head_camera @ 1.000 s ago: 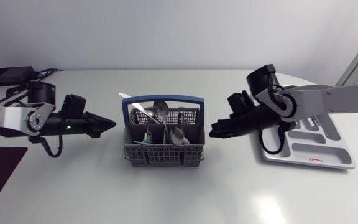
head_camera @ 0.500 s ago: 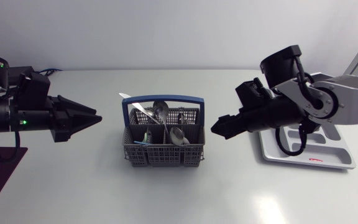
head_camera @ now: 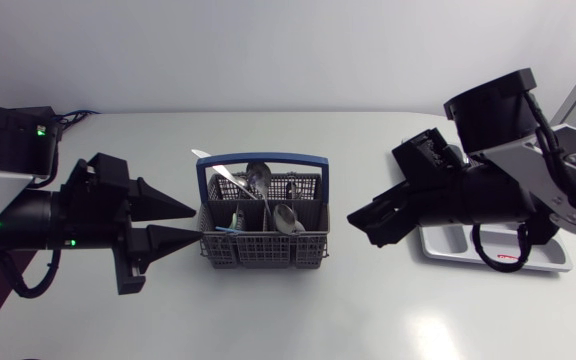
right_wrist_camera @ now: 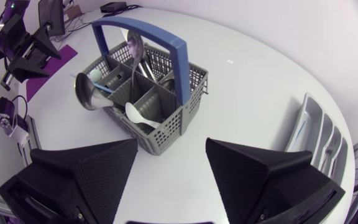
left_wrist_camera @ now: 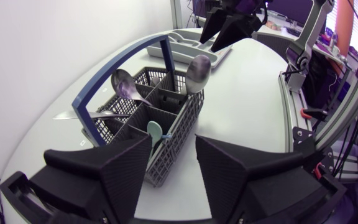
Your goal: Sort the cutlery from the basket into the organizer compartments.
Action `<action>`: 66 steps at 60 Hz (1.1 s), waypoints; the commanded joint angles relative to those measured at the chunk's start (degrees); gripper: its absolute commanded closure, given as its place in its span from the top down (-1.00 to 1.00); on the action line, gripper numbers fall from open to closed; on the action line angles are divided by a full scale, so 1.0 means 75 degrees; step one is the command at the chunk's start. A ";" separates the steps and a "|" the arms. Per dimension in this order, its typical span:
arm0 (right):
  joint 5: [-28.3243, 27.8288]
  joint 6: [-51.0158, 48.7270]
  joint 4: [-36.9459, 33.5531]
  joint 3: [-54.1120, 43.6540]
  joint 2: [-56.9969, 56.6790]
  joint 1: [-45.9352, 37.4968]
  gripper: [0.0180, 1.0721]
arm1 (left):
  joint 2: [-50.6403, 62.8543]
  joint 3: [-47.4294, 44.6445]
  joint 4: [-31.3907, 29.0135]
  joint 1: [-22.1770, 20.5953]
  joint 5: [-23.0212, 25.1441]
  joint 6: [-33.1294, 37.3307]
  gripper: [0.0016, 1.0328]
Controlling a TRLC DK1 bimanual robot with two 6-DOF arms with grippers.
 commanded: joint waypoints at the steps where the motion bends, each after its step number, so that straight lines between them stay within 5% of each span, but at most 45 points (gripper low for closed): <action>1: 0.0286 -0.0144 -0.0065 -0.0291 -0.0166 0.0366 0.60 | 0.0045 -0.0317 0.0291 -0.0254 -0.0207 0.0260 -0.03; 39: 0.0989 -0.0155 0.0368 -0.0420 0.0150 0.1198 0.60 | 0.1065 -0.0669 0.1861 -0.0887 -0.0981 0.0202 -0.05; 66: 0.1118 -0.0144 0.0474 -0.0526 0.0244 0.1291 0.60 | 0.1323 -0.0622 0.2131 -0.1016 -0.0981 0.0155 -0.45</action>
